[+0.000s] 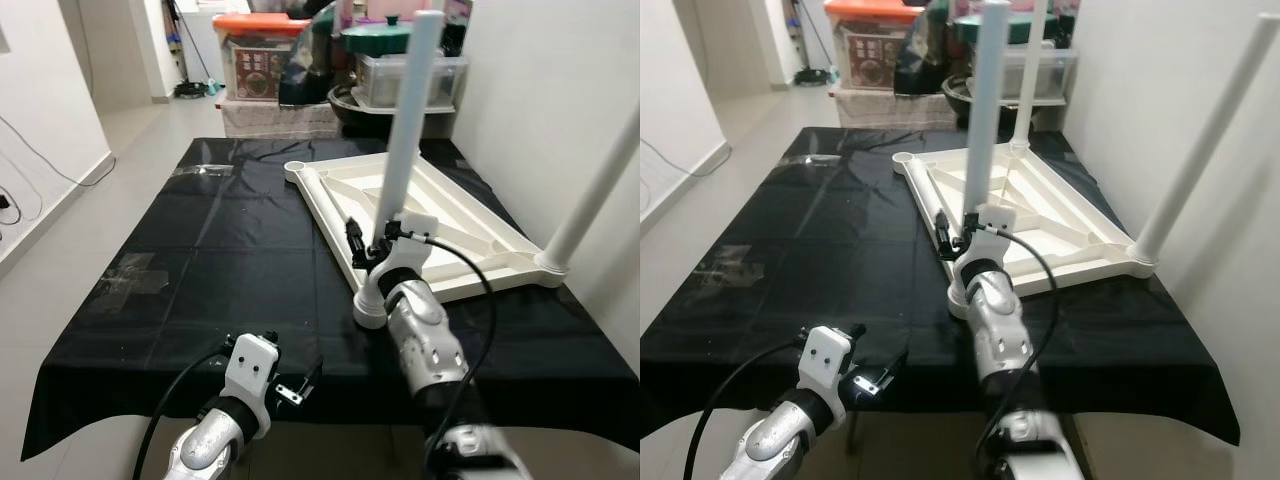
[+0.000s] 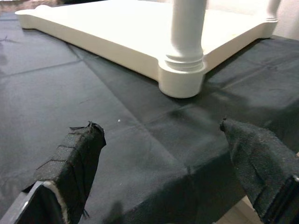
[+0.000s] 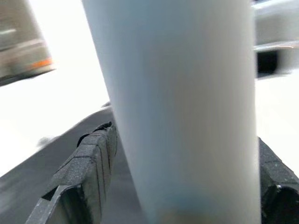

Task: Building children table

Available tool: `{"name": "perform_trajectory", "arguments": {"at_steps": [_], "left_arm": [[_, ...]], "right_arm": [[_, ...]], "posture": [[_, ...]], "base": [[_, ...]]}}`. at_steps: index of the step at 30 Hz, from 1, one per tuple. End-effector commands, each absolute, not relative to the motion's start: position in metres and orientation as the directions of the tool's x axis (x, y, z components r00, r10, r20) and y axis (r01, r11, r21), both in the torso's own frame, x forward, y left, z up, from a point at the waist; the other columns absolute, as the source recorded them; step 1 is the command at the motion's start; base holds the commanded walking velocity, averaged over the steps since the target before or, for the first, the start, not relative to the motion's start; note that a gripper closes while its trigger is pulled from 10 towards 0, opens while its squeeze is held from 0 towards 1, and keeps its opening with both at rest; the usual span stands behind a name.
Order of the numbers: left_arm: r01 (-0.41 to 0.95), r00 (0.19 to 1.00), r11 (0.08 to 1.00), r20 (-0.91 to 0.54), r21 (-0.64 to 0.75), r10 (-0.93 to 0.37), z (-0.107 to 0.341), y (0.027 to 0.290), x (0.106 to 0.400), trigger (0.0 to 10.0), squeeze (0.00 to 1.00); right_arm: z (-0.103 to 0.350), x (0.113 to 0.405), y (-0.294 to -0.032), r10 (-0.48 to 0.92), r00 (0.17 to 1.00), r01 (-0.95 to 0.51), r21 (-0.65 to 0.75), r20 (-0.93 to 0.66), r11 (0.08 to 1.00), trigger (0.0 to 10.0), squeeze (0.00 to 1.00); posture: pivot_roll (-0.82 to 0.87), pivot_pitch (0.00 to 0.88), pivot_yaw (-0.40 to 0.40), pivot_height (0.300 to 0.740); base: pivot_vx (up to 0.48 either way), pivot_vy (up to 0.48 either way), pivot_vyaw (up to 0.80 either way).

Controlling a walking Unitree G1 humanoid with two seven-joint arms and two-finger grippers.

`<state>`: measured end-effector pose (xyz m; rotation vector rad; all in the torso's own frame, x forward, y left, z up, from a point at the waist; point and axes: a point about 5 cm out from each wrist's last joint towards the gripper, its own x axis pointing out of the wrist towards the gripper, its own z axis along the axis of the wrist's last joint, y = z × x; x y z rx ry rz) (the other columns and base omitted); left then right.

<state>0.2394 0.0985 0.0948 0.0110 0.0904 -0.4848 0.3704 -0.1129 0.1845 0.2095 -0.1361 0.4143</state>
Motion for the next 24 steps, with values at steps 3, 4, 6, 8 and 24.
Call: {"name": "perform_trajectory", "arguments": {"at_steps": [3,4,6,8,24], "left_arm": [[0.465,0.879,0.885,-0.116,-0.011,-0.463,0.089,0.099,0.24,10.0,0.0],[0.465,0.878,0.885,-0.116,-0.011,-0.463,0.089,0.099,0.24,10.0,0.0],[0.466,0.878,0.885,-0.116,-0.01,-0.464,0.089,0.099,0.24,10.0,0.0],[0.465,0.879,0.885,-0.116,-0.009,-0.463,0.089,0.099,0.24,10.0,0.0],[0.457,0.883,0.889,-0.116,-0.007,-0.455,0.089,0.1,0.238,10.0,0.0]], "right_arm": [[0.189,0.365,-0.106,0.739,0.664,-0.747,0.13,0.112,0.652,10.0,0.0],[0.189,0.363,-0.107,0.797,0.598,-0.801,0.113,0.086,0.588,10.0,0.0],[0.19,0.357,-0.108,0.88,0.472,-0.88,0.087,0.059,0.466,10.0,0.0],[0.191,0.351,-0.108,0.938,0.346,-0.937,0.059,0.023,0.344,10.0,0.0],[0.194,0.38,-0.095,0.774,0.633,-0.774,-0.026,0.015,0.633,0.0,0.0]], "posture": [[0.11,0.0,-0.038,0.74],[0.11,0.0,-0.038,0.74],[0.12,0.0,-0.041,0.74],[0.12,0.0,-0.042,0.74],[0.13,0.0,-0.048,0.74]], "base": [[0.0,0.0,0.0],[0.0,0.0,0.0],[0.0,0.0,0.0],[0.0,0.0,0.0],[0.0,0.0,0.0]]}}
